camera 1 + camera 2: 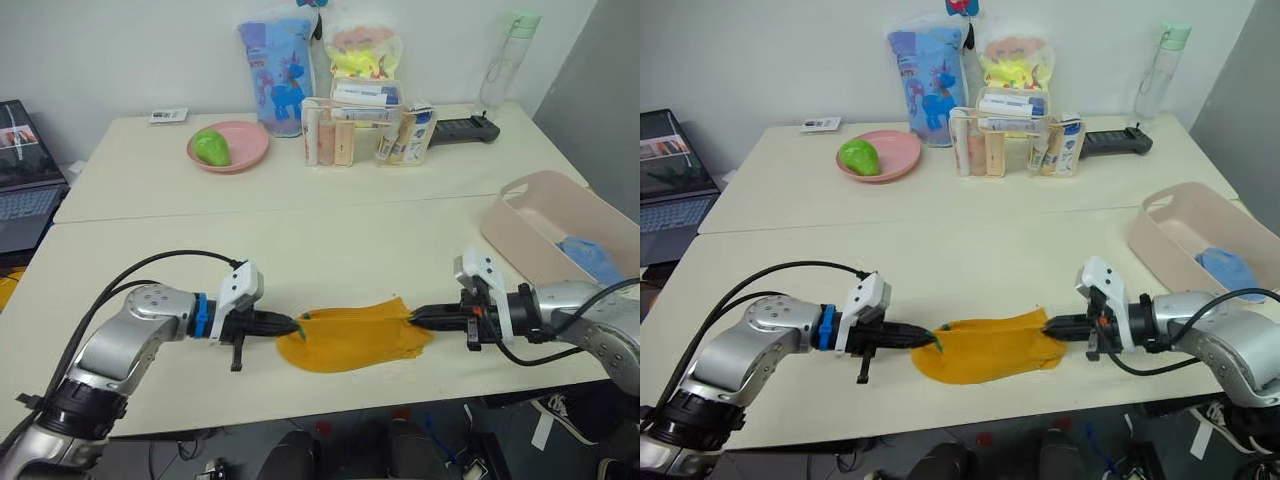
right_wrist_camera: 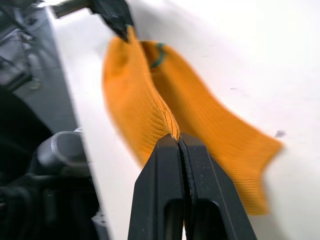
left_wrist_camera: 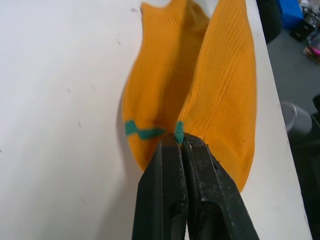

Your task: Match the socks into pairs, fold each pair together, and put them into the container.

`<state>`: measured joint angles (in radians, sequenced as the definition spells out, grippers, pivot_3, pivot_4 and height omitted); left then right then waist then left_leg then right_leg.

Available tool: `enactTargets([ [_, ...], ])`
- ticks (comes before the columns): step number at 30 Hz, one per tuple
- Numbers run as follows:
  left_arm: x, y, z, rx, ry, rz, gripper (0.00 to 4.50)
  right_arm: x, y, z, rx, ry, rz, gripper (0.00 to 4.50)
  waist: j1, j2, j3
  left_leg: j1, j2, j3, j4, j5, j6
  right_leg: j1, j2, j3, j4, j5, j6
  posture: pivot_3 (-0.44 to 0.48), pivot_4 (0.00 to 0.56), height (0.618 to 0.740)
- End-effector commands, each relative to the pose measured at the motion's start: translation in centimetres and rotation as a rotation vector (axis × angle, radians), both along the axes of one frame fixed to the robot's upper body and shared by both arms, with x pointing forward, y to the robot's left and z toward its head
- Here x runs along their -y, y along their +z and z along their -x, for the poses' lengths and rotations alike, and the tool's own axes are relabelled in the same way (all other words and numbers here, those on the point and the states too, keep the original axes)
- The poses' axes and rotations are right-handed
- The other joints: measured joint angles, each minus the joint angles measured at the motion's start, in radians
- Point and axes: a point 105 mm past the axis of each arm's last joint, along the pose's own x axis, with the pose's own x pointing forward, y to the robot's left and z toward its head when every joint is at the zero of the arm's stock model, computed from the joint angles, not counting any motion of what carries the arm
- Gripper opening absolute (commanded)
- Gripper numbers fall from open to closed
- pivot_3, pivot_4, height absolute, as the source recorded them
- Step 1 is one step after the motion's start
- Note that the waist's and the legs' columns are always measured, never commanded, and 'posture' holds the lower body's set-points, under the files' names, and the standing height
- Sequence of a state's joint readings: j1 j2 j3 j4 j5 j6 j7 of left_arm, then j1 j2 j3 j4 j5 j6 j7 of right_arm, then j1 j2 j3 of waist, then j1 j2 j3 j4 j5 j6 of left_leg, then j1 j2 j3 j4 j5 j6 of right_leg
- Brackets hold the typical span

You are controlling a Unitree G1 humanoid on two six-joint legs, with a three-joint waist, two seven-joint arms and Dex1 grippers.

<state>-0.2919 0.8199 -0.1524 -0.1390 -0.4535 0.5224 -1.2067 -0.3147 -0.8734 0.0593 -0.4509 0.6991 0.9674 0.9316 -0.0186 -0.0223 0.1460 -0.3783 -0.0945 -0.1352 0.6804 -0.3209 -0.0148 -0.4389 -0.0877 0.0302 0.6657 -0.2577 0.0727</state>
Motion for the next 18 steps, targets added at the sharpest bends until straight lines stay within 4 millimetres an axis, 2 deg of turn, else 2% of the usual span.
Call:
enactTargets([
  [1, 0.2, 0.1, -0.2, -0.013, 0.005, -0.027, 0.03, 0.2, 0.0, -0.7, 0.045, -0.006, 0.021, 0.0, -0.001, 0.0, 0.0, 0.0, 0.0, 0.0, 0.0, 0.0, 0.0, 0.0, 0.0, 0.0, 0.0, 0.0, 0.0, 0.0, 0.15, 0.74],
  [7, 0.0, -0.7, -1.2, 0.002, 0.036, -0.093, 0.03, -0.4, -0.2, -2.1, 0.087, -0.023, 0.036, 0.0, -0.005, 0.0, 0.0, 0.0, 0.0, 0.0, 0.0, 0.0, 0.0, 0.0, 0.0, 0.0, 0.0, 0.0, 0.0, 0.0, 0.15, 0.74],
  [11, 0.6, -0.7, -1.9, 0.023, 0.05, -0.111, 0.03, -0.3, -0.6, -2.9, 0.118, -0.048, 0.085, 0.0, -0.002, 0.0, 0.0, 0.0, 0.0, 0.0, 0.0, 0.0, 0.0, 0.0, 0.0, 0.0, 0.0, 0.0, 0.0, 0.0, 0.15, 0.74],
  [18, 1.2, -0.7, -2.3, 0.044, 0.038, -0.118, 0.03, 0.2, -1.2, -3.2, 0.112, -0.06, 0.124, 0.0, -0.005, 0.0, 0.0, 0.0, 0.0, 0.0, 0.0, 0.0, 0.0, -0.001, 0.0, 0.0, 0.0, 0.0, 0.0, 0.0, 0.15, 0.74],
])
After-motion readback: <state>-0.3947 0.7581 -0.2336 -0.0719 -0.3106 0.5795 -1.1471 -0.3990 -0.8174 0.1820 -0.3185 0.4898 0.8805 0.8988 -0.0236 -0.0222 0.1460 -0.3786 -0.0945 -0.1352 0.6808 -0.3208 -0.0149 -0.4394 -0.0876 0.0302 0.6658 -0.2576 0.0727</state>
